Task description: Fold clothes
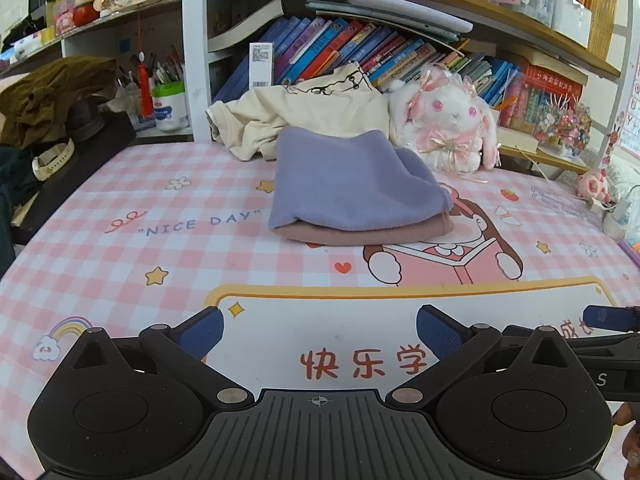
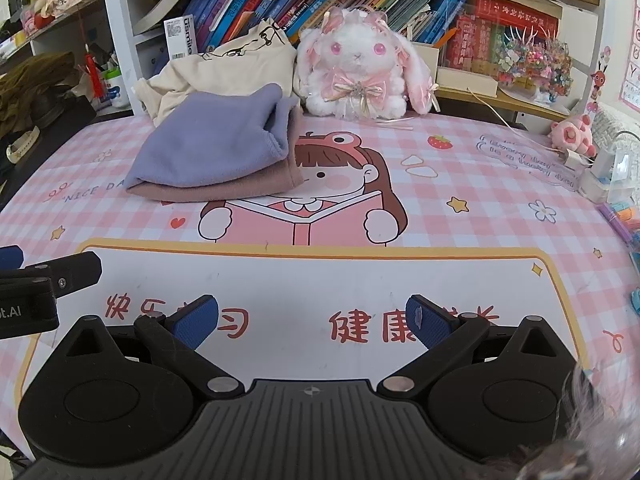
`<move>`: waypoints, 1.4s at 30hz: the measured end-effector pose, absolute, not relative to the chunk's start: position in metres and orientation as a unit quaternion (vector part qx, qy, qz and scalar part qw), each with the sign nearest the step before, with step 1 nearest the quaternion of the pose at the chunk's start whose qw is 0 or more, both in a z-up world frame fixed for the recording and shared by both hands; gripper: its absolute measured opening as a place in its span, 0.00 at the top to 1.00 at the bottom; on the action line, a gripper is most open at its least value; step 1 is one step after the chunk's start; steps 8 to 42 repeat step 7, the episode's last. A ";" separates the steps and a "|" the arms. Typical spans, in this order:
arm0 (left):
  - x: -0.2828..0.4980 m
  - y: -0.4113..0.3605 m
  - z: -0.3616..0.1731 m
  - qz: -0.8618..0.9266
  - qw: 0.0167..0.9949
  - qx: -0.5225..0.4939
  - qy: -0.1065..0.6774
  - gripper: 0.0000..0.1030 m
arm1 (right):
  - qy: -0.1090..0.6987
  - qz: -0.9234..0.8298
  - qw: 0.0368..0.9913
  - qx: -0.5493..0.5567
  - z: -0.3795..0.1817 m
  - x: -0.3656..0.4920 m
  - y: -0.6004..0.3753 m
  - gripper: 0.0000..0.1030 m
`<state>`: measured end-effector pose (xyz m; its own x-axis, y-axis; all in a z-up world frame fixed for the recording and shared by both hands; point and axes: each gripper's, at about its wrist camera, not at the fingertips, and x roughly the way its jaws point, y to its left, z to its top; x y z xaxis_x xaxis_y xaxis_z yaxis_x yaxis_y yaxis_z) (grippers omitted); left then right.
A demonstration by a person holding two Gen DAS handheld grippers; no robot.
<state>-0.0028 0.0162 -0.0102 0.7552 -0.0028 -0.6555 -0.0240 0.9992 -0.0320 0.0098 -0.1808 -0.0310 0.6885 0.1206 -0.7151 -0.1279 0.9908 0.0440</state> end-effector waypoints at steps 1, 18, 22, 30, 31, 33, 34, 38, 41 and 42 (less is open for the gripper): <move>-0.003 0.016 -0.010 0.007 0.937 -0.016 0.349 0.00 | 0.390 0.068 0.918 -0.005 -0.031 0.010 -0.181 0.02; -0.005 0.015 -0.010 0.007 0.938 -0.012 0.346 0.00 | 0.395 0.072 0.916 -0.007 -0.034 0.010 -0.180 0.02; -0.005 0.015 -0.010 0.007 0.938 -0.012 0.346 0.00 | 0.395 0.072 0.916 -0.007 -0.034 0.010 -0.180 0.02; -0.005 0.015 -0.010 0.007 0.938 -0.012 0.346 0.00 | 0.395 0.072 0.916 -0.007 -0.034 0.010 -0.180 0.02; -0.005 0.015 -0.010 0.007 0.938 -0.012 0.346 0.00 | 0.395 0.072 0.916 -0.007 -0.034 0.010 -0.180 0.02; -0.005 0.015 -0.010 0.007 0.938 -0.012 0.346 0.00 | 0.395 0.072 0.916 -0.007 -0.034 0.010 -0.180 0.02; -0.005 0.015 -0.010 0.007 0.938 -0.012 0.346 0.00 | 0.395 0.072 0.916 -0.007 -0.034 0.010 -0.180 0.02; -0.005 0.015 -0.010 0.007 0.938 -0.012 0.346 0.00 | 0.395 0.072 0.916 -0.007 -0.034 0.010 -0.180 0.02; -0.005 0.015 -0.010 0.007 0.938 -0.012 0.346 0.00 | 0.395 0.072 0.916 -0.007 -0.034 0.010 -0.180 0.02; -0.005 0.015 -0.010 0.007 0.938 -0.012 0.346 0.00 | 0.395 0.072 0.916 -0.007 -0.034 0.010 -0.180 0.02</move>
